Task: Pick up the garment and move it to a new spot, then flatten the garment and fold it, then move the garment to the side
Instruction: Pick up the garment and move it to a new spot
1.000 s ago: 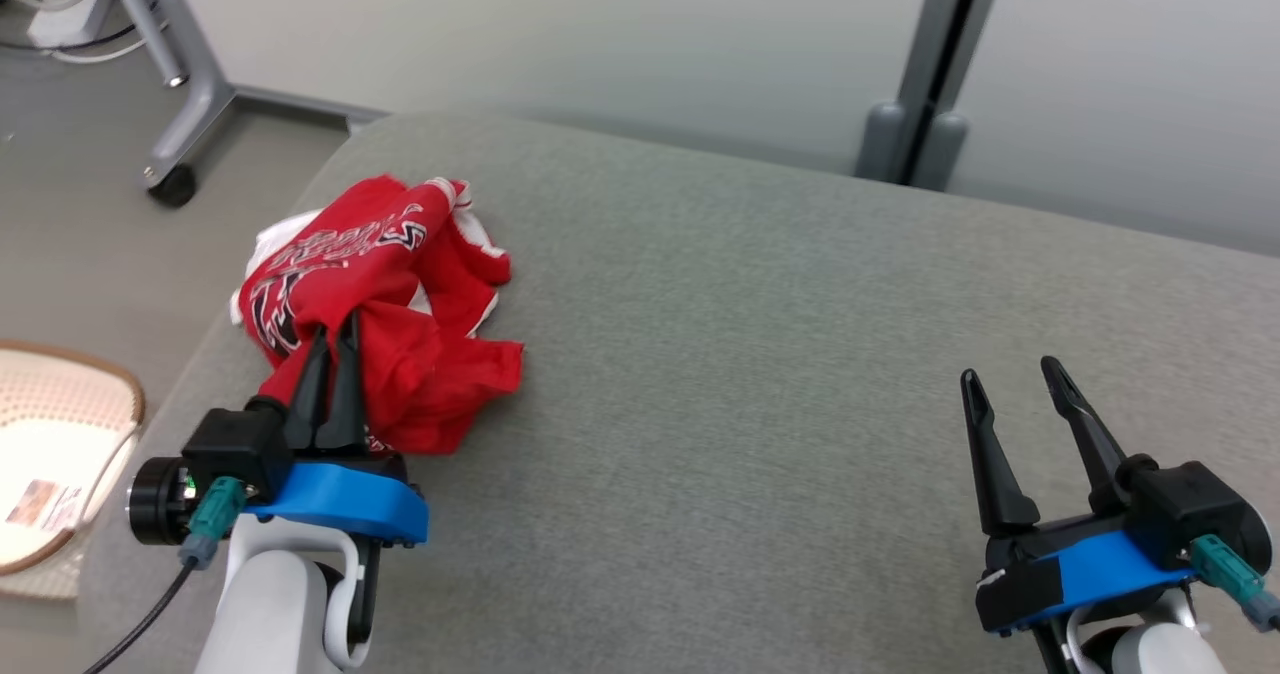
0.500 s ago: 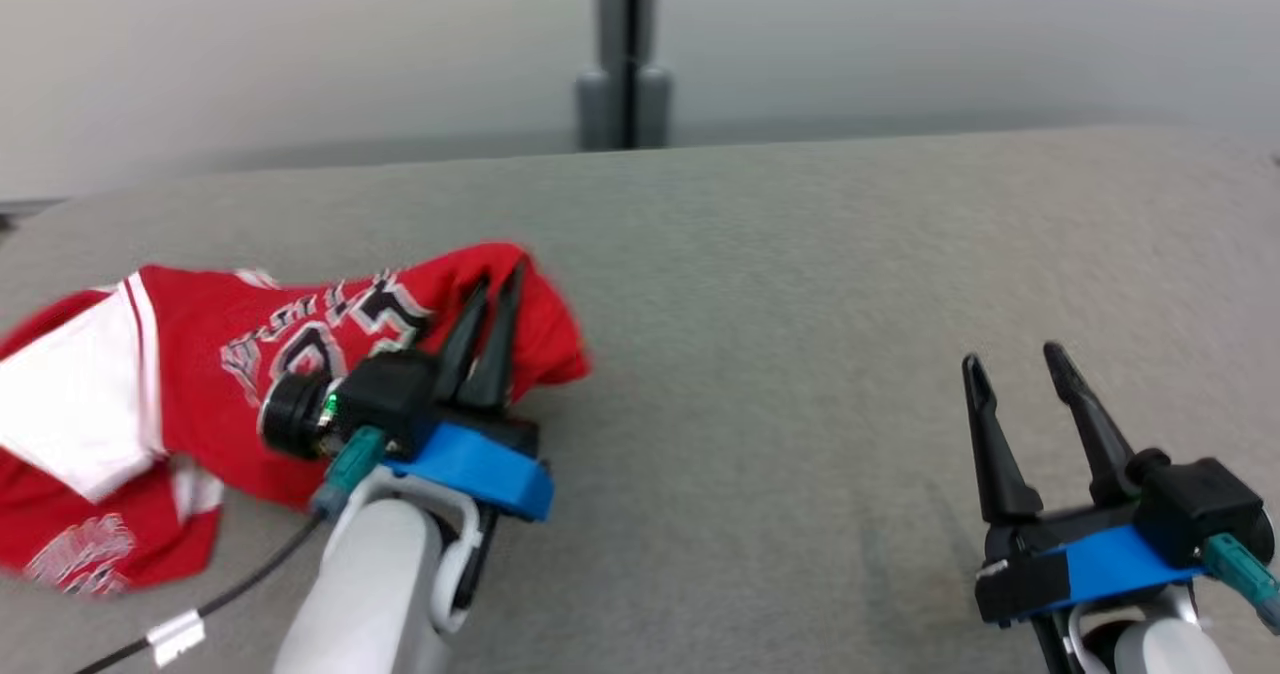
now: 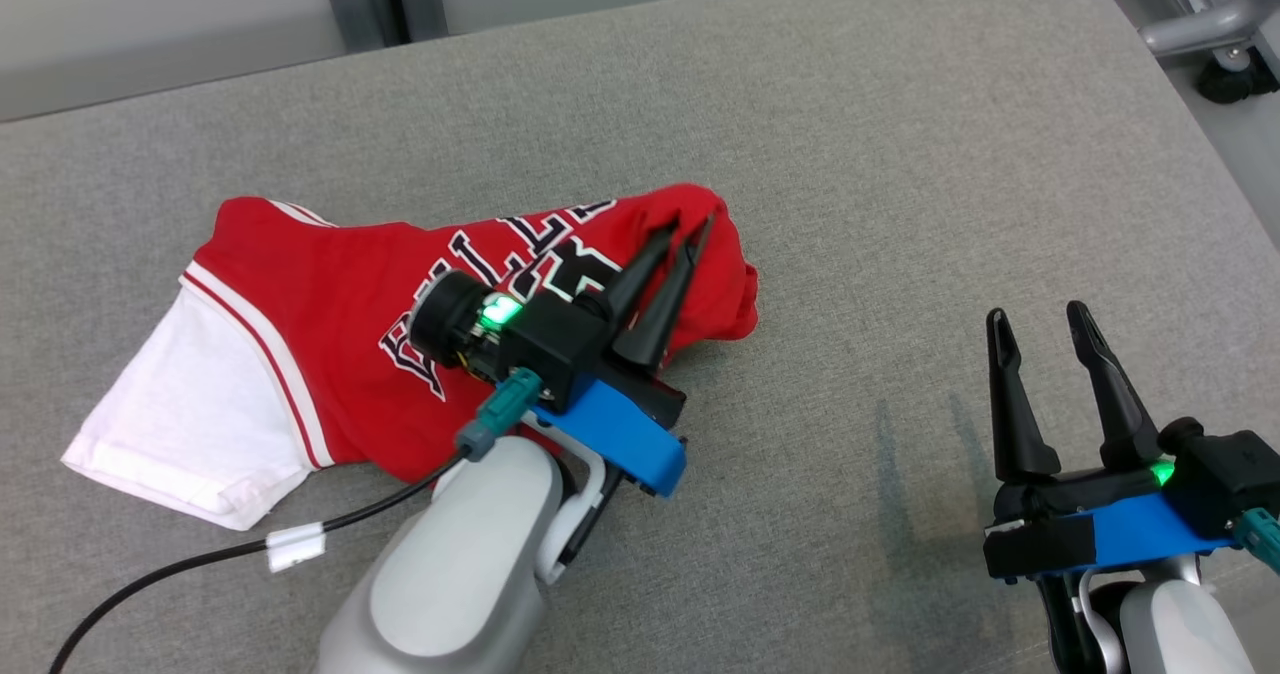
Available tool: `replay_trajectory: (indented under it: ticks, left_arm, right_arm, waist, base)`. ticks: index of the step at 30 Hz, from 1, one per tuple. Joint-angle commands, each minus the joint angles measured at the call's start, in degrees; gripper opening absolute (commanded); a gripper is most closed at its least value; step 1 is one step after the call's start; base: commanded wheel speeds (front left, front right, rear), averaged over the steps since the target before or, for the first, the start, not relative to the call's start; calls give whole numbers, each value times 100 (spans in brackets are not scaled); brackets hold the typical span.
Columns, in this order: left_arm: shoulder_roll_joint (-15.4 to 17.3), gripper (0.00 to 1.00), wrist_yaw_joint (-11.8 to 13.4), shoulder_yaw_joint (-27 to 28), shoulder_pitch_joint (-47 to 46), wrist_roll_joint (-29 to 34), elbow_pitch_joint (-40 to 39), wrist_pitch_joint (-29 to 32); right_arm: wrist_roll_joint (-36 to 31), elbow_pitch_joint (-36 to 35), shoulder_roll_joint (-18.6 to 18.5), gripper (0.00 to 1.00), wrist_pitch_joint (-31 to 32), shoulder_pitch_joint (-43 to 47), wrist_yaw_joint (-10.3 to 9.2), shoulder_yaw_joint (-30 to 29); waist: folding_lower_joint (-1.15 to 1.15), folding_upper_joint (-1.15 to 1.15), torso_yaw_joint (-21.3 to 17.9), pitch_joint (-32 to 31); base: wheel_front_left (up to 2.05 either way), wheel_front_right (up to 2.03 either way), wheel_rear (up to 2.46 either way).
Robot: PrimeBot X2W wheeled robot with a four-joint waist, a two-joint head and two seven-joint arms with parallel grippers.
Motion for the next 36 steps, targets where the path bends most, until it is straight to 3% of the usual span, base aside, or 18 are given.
replay_trajectory:
  ticks: [1, 5, 6, 7, 8, 19, 29, 36]
  left_arm:
    - [4, 0, -41, -122, -101, -43, 90, -22]
    - [10, 0, -39, -439, -97, -166, 434, -30]
    - [10, 12, -12, -478, -91, -168, 508, -51]
    - [4, 71, 12, -533, -93, -157, 574, -62]
    - [0, 100, 15, -573, -91, -169, 607, -94]
    - [196, 100, 439, -35, 549, -90, 78, -192]
    - [626, 100, 907, 1114, 1380, -332, -104, -194]
    - [1005, 100, 815, 1635, 1964, -514, 139, -195]
  right_arm:
    - [56, 47, 0, 100, -72, -105, 2, -6]
    - [113, 176, 1, 100, -148, -211, 3, 26]
    - [115, 219, 1, 100, -160, -241, 3, 30]
    - [127, 256, 0, 100, -181, -253, 3, 42]
    - [121, 299, 0, 100, -189, -258, 2, 47]
    - [-75, 539, 0, 100, -188, -43, 3, 30]
    - [-199, 422, -6, 100, 7, 209, 2, -82]
    - [-228, 373, -4, 100, 133, 435, 2, -95]
  waist:
    - [-2, -1, 6, 87]
    - [-2, -1, 44, 198]
    - [-2, -1, 77, 193]
    - [-2, -1, 114, 178]
    - [-2, -1, 164, 142]
    - [-2, -1, 1023, -693]
    - [-2, -1, 1542, -1145]
    - [-2, -1, 1594, -1372]
  base:
    - [0, 0, 0]
    - [0, 0, 0]
    - [0, 0, 0]
    - [0, 0, 0]
    - [0, 0, 0]
    - [0, 0, 0]
    - [0, 0, 0]
    - [0, 0, 0]
